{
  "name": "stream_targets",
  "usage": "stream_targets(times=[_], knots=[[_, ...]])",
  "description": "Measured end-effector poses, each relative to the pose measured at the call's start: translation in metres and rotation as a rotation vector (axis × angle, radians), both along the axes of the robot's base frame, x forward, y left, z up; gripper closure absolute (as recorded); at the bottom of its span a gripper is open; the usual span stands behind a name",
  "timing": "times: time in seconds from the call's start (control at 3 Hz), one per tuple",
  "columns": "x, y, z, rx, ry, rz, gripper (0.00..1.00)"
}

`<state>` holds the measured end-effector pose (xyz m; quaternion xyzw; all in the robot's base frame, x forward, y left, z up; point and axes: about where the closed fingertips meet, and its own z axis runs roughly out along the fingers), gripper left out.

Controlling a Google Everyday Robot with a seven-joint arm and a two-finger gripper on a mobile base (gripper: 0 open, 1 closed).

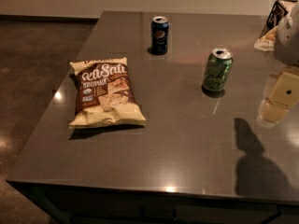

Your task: Move pepsi can near brown chip bag

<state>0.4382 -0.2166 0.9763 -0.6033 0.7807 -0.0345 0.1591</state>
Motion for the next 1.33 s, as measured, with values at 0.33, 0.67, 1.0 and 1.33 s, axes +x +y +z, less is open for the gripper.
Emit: stream_targets(times=[0.33, 0.67, 1.0, 1.33], knots=[[0.000, 0.000, 0.000, 0.000, -0.002, -0.001, 0.00], [0.020, -0.001, 0.000, 0.030, -0.018, -0.047, 0.00], [0.053, -0.007, -0.002, 0.077, -0.044, -0.116, 0.00], [0.090, -0.004, -0.002, 0.129, -0.068, -0.164, 0.00]])
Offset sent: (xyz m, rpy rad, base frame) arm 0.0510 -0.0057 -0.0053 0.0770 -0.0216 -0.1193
